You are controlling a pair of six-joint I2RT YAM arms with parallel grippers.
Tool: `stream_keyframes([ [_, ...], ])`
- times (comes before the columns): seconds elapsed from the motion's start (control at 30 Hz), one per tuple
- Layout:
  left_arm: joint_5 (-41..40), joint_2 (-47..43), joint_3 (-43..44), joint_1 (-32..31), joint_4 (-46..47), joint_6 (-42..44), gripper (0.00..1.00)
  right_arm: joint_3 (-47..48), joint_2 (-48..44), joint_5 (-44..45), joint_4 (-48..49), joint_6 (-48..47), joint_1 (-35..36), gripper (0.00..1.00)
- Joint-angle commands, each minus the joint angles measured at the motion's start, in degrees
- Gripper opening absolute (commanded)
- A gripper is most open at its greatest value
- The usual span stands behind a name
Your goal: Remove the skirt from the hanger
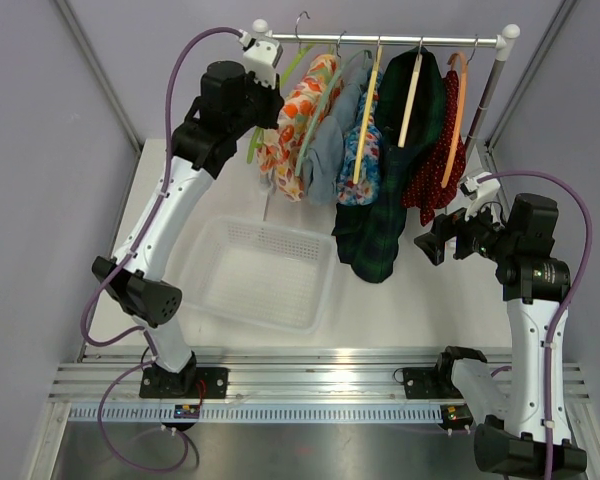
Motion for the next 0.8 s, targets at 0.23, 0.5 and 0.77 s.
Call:
stream_keyframes([
  [0.23,-1.2,-8.8,-0.1,0.0,11.6,-2.2,0.0,1.2,-1.1,-2.6,0.2,-0.1,-0.6,0.99],
  [0.5,-2.7,-18.0,-12.2,0.1,14.4,-1.6,0.0,2.7,-0.5,-7.7,-4.2,-4.8,-0.6,0.99],
  [0.77,-2.2,-26.6,-23.5,0.2,11.4,-0.9,0.0,7.3,1.6,-15.5,-12.7,-12.9,-0.6,1.0],
])
